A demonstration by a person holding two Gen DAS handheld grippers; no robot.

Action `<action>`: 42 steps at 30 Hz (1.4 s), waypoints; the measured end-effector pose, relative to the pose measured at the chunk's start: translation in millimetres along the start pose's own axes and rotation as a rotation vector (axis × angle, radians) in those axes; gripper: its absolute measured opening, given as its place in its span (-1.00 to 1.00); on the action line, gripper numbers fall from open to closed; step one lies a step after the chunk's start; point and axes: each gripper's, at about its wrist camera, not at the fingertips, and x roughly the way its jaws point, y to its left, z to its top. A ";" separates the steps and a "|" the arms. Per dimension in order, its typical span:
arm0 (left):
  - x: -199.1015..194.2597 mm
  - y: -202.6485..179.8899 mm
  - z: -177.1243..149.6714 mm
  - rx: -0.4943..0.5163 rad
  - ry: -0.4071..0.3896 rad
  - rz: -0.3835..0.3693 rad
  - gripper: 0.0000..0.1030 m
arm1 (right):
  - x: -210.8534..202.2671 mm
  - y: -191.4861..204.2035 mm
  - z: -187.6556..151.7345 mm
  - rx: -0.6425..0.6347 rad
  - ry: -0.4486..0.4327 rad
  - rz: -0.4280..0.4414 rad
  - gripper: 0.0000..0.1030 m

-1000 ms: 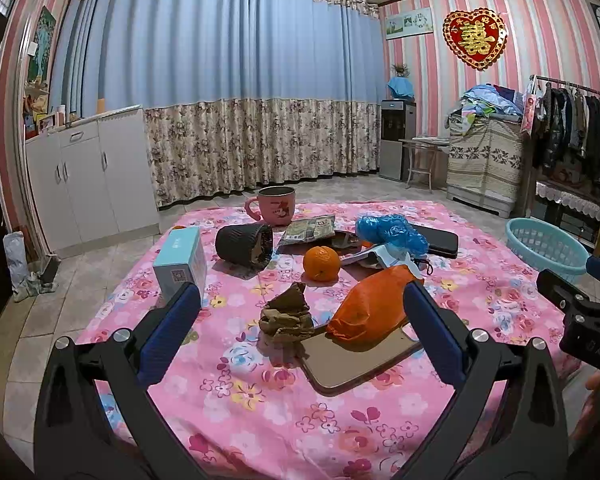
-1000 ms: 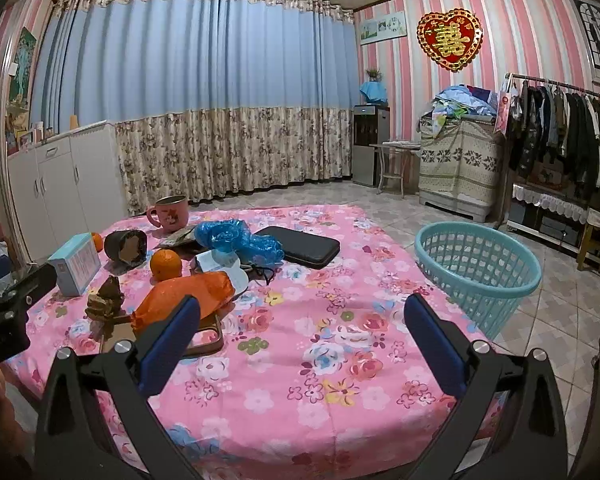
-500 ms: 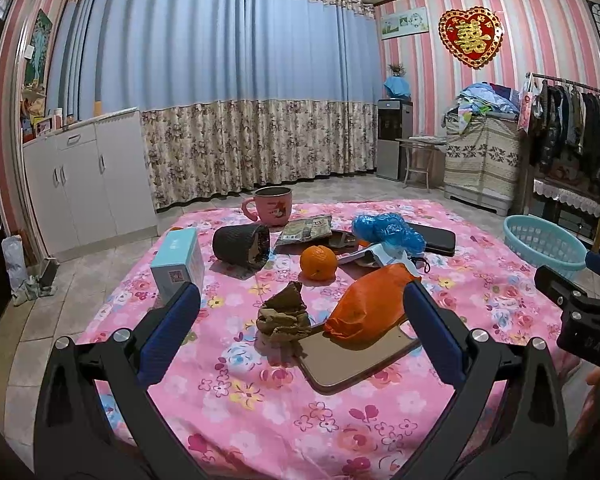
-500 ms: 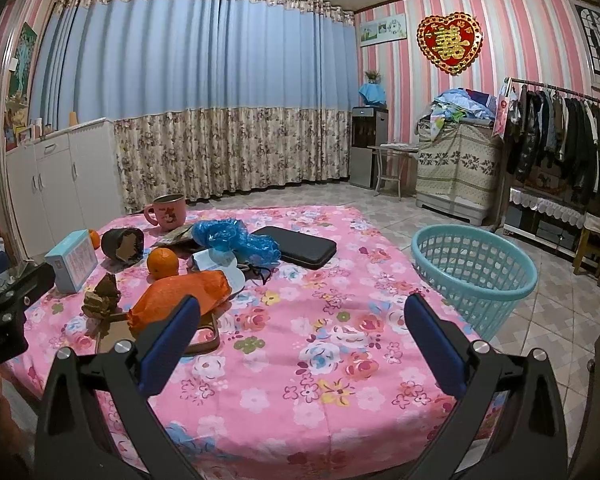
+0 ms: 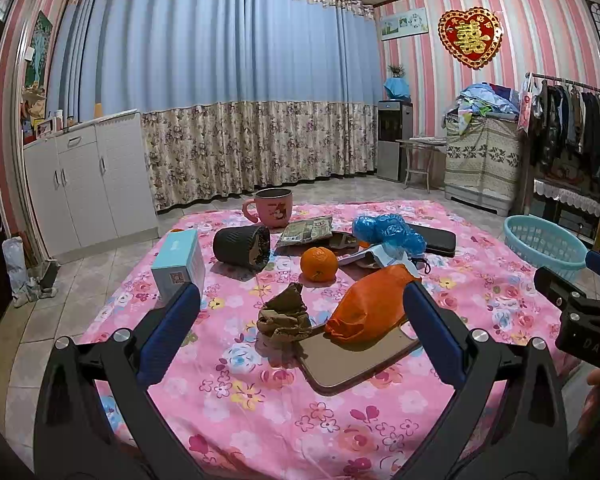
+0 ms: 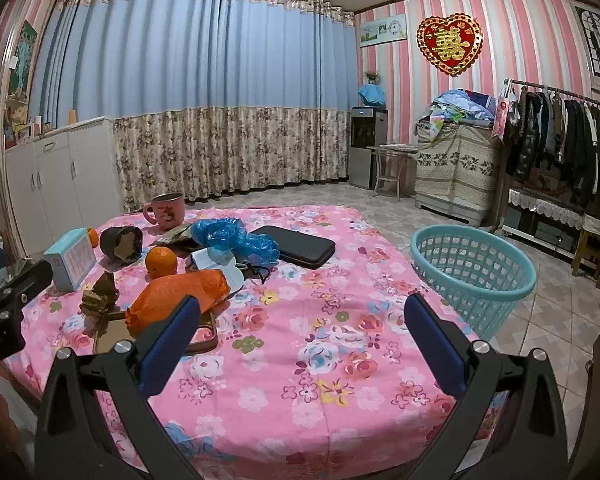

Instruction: Collect trash

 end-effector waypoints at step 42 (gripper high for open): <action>-0.7 -4.6 -0.9 0.016 -0.011 0.003 0.90 | 1.7 2.0 1.8 -0.012 0.002 -0.003 0.93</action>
